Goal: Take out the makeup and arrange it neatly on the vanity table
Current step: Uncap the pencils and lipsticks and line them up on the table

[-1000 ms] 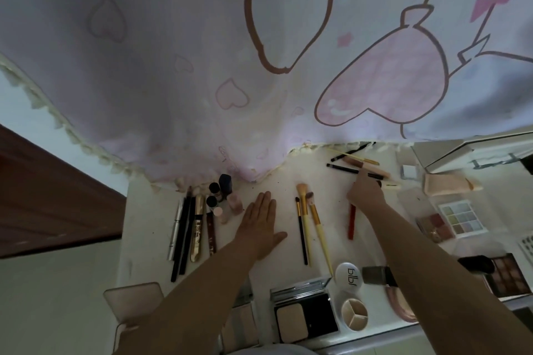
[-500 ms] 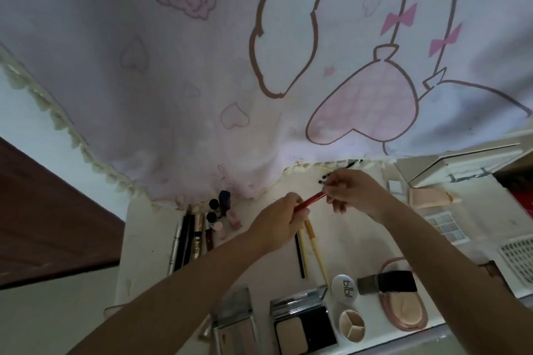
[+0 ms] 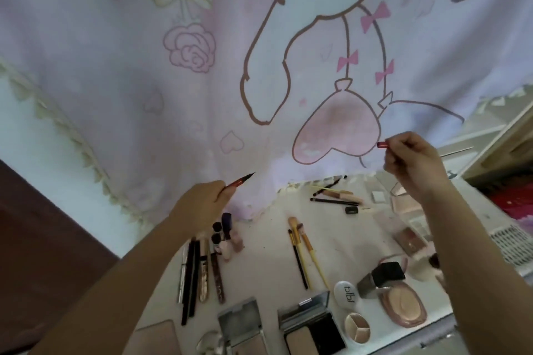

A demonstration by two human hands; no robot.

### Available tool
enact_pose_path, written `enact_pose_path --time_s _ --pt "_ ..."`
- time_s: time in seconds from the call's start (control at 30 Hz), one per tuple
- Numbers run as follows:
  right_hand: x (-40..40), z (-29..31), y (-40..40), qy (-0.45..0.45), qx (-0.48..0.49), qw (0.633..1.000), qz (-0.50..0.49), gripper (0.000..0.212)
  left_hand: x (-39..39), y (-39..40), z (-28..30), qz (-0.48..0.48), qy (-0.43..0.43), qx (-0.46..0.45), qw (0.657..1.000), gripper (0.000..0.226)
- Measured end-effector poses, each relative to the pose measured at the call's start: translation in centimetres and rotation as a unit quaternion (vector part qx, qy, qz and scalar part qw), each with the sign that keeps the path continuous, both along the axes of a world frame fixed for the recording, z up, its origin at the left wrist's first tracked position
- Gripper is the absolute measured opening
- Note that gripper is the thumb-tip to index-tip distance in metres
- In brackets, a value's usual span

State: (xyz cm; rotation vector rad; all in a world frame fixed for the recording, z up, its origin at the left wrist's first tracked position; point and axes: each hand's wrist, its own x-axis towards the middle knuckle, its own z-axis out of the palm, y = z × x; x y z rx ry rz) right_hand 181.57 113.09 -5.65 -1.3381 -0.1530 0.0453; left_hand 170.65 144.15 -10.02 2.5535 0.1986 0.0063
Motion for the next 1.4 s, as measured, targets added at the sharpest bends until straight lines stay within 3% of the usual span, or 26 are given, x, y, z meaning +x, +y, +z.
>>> enact_pose_path --time_s 0.07,0.17,0.27,0.6,0.77,1.0,1.13,1.27,1.4 --pt "-0.2 0.3 0.7 -0.027 -0.067 0.997 0.031 0.034 -0.1 0.5 0.0 -0.012 0.007 0.045 0.999 0.037" --pt "-1.9 -0.2 5.0 -0.057 -0.162 0.978 0.118 0.026 0.1 -1.8 0.6 -0.055 -0.030 0.029 0.998 0.037" --pt "-3.2 -0.7 7.9 -0.059 -0.189 0.963 0.184 0.023 -0.1 -3.1 1.1 -0.067 -0.056 0.011 0.996 0.038" --pt "-4.1 -0.4 9.7 -0.047 -0.185 0.957 0.216 0.021 -1.2 -2.9 1.6 -0.061 -0.034 0.039 0.997 0.034" --pt "-4.6 -0.4 11.1 -0.046 -0.240 0.935 0.257 0.017 -1.5 -2.6 1.2 -0.075 -0.043 0.059 0.994 0.033" --pt "-5.0 -2.1 13.8 -0.013 -0.271 0.921 0.281 0.012 -3.1 -0.1 -0.6 -0.051 -0.042 0.019 0.998 0.019" --pt "-4.5 -5.5 14.9 -0.005 -0.344 0.903 0.258 0.014 -5.0 3.1 -3.4 0.026 -0.041 -0.044 0.998 0.014" --pt "-4.2 -11.5 14.5 -0.021 -0.502 0.838 0.212 0.021 -7.2 6.9 -7.7 0.127 -0.018 0.031 0.991 0.021" --pt "-5.2 -17.3 13.7 -0.096 -0.676 0.685 0.256 0.046 -9.6 8.3 -12.8 0.171 0.080 0.099 0.977 0.027"
